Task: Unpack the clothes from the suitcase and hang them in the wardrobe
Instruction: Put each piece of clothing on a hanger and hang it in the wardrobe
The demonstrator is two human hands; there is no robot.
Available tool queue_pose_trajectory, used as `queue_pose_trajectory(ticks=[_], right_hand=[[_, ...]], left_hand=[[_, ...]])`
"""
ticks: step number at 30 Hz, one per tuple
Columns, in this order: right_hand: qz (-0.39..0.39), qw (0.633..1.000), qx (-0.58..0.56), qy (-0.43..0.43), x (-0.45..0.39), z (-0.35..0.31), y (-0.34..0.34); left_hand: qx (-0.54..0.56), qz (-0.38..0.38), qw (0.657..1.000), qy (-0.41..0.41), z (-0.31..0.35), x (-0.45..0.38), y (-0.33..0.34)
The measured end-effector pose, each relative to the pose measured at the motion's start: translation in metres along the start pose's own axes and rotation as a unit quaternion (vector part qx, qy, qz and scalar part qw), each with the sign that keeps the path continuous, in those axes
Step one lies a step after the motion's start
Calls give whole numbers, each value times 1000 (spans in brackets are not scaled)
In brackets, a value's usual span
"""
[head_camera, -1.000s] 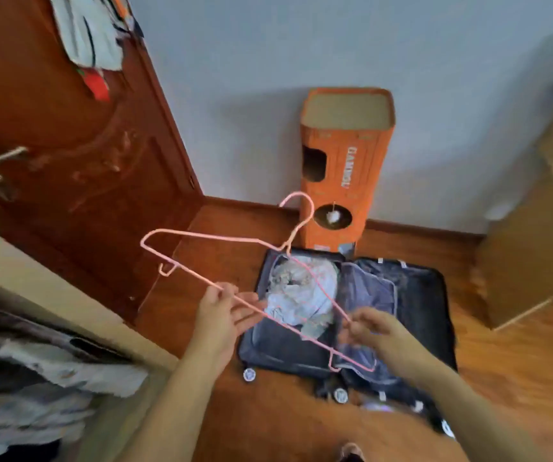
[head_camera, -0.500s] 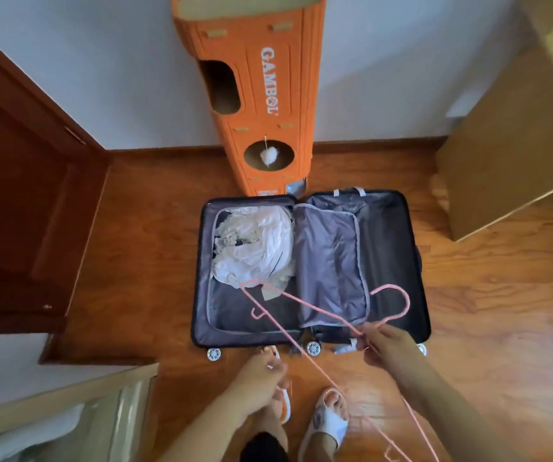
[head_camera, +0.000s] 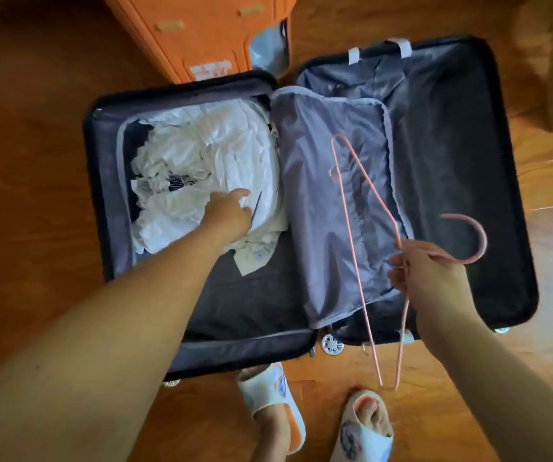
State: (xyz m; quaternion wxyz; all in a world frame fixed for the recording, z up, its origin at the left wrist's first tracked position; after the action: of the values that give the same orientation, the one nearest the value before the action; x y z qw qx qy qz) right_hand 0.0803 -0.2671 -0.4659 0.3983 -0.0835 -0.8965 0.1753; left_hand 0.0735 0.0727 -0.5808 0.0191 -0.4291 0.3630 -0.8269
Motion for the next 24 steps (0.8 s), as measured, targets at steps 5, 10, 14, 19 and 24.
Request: queue_pose_trajectory(ticks=[5, 10, 14, 19, 24], right_hand=[[7, 1000, 9, 29, -10, 33, 17], [0, 997, 13, 82, 36, 35, -7], [9, 996, 42, 81, 80, 1, -37], [-17, 997, 43, 59, 129, -65, -65], [-74, 995, 67, 6, 163, -130, -87]], left_hand=[[-66, 46, 996, -23, 2, -41, 6], [297, 174, 936, -74, -19, 27, -45], [555, 200, 791, -164, -37, 92, -117], [612, -29, 766, -194, -12, 188, -165], [548, 47, 828, -110, 35, 302, -229]])
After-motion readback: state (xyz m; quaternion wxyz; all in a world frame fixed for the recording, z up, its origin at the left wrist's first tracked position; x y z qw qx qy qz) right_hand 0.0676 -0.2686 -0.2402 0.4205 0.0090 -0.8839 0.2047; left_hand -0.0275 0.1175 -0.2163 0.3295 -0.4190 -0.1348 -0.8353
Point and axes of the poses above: each hand's wrist, its own x-axis away from the middle knuckle, its own y-axis out of the palm, z = x × y, the point moved 7 cm from there along -x, towards the middle knuckle, and after that the axes turned 3 degrees about x, right-handed, at the moved point
